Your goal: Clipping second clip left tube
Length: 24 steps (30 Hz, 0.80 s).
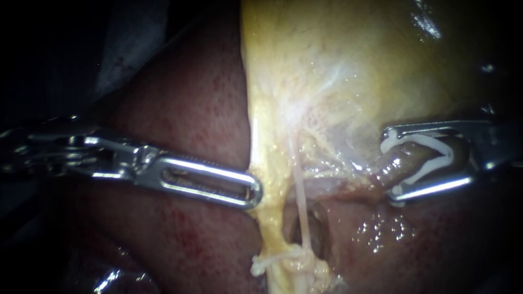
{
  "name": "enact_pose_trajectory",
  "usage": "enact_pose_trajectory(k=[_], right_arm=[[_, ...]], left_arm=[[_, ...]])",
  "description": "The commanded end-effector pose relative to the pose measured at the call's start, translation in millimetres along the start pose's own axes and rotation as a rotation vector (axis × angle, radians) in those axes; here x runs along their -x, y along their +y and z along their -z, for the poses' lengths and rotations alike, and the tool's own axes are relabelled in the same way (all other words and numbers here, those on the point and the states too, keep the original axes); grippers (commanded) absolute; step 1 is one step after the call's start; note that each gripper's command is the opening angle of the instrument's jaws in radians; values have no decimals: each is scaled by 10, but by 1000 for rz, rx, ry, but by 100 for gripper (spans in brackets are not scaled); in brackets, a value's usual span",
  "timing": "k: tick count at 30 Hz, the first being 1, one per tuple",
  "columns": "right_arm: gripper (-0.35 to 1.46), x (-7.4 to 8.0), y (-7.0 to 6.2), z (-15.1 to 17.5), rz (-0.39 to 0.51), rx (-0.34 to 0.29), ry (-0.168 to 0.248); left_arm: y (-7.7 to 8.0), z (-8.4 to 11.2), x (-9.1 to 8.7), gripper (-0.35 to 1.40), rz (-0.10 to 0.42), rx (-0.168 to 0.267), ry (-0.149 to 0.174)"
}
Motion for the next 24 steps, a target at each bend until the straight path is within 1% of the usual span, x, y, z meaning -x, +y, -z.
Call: enact_pose_trajectory(k=[1,8,12,15,20,24], right_arm=[[56,1,-1,-3,1,-5,-1],[55,7,-9,-34,10,-37,4],[54,12,-16,-55,22,-59,-7],[53,18,-20,-72,33,-84,-16],[52,33,-24,-104,16,-110,-35],[52,45,-26,-124,9,-132,-39]], left_arm=[[-1,1,1,-35,0,1,-3],[-8,4,5,-35,4,0,-6],[-8,4,5,-35,4,-2,-8],[-8,4,5,-35,4,-2,-9],[-8,3,6,-35,4,-2,-9],[-8,3,6,-35,4,-2,-9]])
